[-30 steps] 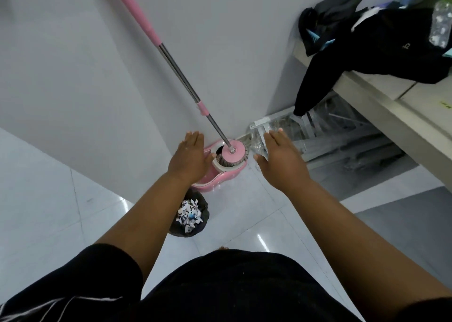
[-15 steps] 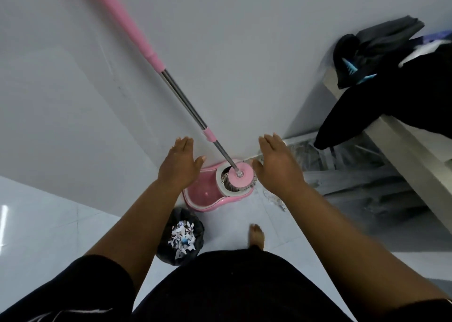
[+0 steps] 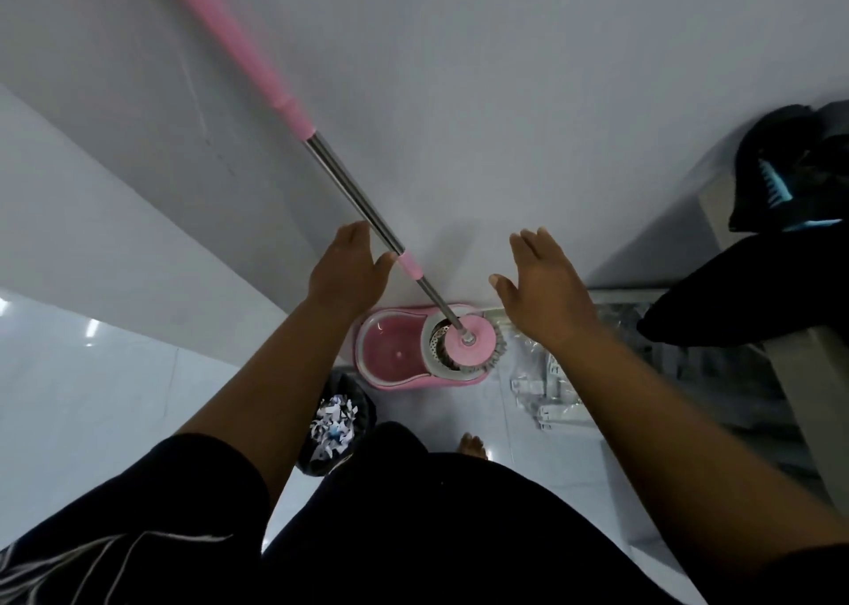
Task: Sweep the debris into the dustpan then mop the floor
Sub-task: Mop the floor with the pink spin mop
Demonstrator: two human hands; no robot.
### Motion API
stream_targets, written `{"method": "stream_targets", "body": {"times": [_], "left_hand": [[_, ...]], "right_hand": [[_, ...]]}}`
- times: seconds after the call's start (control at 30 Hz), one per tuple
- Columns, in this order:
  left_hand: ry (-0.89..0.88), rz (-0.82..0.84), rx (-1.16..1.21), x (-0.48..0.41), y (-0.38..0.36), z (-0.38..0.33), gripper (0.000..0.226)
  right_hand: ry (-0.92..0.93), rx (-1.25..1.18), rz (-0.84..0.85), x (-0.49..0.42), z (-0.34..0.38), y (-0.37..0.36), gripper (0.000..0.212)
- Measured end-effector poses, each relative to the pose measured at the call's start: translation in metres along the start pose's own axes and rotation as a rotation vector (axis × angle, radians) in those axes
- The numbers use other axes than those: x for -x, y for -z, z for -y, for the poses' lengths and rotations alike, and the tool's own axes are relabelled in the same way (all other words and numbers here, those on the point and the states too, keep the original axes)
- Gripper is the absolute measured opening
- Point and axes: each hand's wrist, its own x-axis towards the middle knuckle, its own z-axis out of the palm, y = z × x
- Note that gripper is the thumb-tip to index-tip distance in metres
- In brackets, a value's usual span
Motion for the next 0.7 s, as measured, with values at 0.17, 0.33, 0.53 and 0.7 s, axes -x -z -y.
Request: {"method": "stream_targets", "body": {"times": [0.17,0.33,0.53,0.7], "left_hand": [[0.194,-0.026,0.174,-0.03,0.005,0.007,0.073],[0.209,-0.152,0.407,-0.066,0.015,0.009,0.061],[0.127,-0.291,0.475,-0.074,0.01,-0.006,0.023],[-0.121,-0.169,0.517,-0.064,0.002,-0.045,0.016]], "right_hand": [[0.043,0.009,0.037,-0.021,0.002,-0.002,0.065],[0.038,0.003,0.023,-0.037,0.005,0.002,0.064],[0.016,-0.005,0.026,-0.05,0.007,0.007,0.064],[0.022,-0.074,-0.084,-0.056,0.024,0.02,0.061]]}}
